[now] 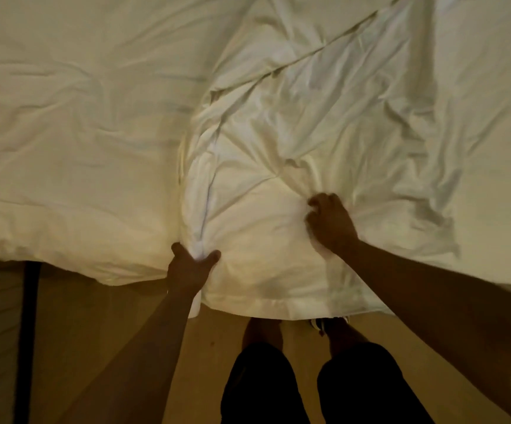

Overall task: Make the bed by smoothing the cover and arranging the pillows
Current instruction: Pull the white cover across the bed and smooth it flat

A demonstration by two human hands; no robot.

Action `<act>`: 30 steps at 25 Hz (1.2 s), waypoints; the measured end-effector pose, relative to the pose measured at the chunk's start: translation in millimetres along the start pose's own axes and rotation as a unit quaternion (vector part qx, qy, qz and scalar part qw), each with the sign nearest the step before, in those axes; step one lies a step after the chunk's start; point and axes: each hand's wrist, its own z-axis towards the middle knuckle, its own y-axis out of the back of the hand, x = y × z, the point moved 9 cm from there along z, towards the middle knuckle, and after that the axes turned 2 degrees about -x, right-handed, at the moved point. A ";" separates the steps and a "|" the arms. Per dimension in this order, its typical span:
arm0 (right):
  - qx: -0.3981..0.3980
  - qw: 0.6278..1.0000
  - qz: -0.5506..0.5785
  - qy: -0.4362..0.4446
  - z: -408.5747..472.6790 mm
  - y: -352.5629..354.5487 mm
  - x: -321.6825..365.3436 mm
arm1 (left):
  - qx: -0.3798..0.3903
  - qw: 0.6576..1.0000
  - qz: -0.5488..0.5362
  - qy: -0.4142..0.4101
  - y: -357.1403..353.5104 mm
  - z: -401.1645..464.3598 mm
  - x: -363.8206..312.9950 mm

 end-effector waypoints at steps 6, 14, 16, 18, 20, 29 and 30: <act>-0.162 0.962 -0.092 -0.200 -99.0 73.7 -173.2 | -0.051 0.997 -0.063 -0.003 -11.8 -23.1 -33.5; -0.132 0.702 0.378 -0.589 -194.8 9.4 -301.7 | 0.134 0.986 -0.083 -0.055 -105.5 -71.5 -110.9; -0.119 0.645 0.518 -0.549 -183.2 -35.9 -322.1 | 0.106 0.990 -0.073 -0.052 -110.3 -72.7 -111.3; -0.149 0.612 0.590 -0.506 -174.9 -37.9 -320.1 | 0.070 0.994 -0.071 -0.045 -104.6 -76.4 -110.2; -0.185 0.601 0.592 -0.504 -188.7 -4.0 -303.5 | 0.058 0.994 -0.088 -0.031 -98.5 -78.7 -107.8; -0.105 0.703 0.460 -0.532 -227.0 34.6 -386.7 | 0.102 0.989 0.101 0.021 -92.8 -68.8 -52.6; -0.087 0.723 0.420 -0.541 -217.1 28.0 -386.9 | 0.042 0.991 0.127 0.018 -75.8 -60.2 -41.5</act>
